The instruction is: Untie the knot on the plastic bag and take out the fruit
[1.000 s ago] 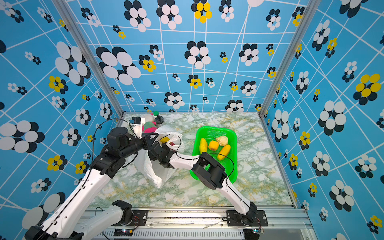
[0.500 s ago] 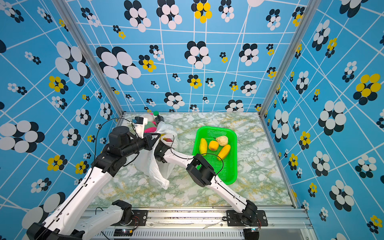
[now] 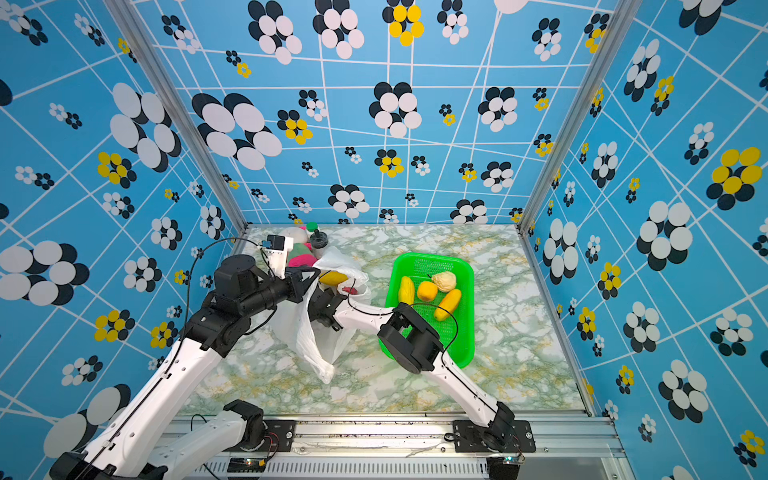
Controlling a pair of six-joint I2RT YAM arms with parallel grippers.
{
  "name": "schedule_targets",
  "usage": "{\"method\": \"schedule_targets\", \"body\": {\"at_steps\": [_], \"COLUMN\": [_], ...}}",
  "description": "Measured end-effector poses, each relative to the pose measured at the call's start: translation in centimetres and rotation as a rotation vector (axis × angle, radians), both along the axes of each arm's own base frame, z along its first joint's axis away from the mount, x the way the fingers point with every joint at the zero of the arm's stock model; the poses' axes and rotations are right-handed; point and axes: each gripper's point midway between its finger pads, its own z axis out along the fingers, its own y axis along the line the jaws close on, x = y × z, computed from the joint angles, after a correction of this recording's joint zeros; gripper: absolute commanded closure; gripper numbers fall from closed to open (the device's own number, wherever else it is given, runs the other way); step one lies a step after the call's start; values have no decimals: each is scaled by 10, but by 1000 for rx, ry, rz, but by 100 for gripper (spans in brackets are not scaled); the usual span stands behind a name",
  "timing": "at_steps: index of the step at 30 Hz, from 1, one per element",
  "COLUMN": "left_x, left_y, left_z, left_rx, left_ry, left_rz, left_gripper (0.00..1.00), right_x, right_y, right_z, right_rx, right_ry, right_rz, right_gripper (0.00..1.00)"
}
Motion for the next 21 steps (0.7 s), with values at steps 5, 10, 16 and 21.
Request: {"method": "schedule_targets", "body": {"at_steps": [5,10,16,21], "left_x": [0,1,4,8], "left_y": [-1,-3,-6,-9], "left_z": [-2,-7,-3,0], "left_rx": [-3,-4,-15,-26], "left_ry": [-1,10,-10,-27], "left_rz": [-7,-18,-30,-35], "left_gripper": [100,100,100,100], "right_x": [-26,-49,-74,-104], "right_y": [-37,-60,-67,-82], "right_z": [27,64,96,129], "right_rx": [82,223,368,475], "right_ry": [-24,-62,-81,-97], "right_rz": [0,19,107,204], "right_gripper": [51,53,54,54]}}
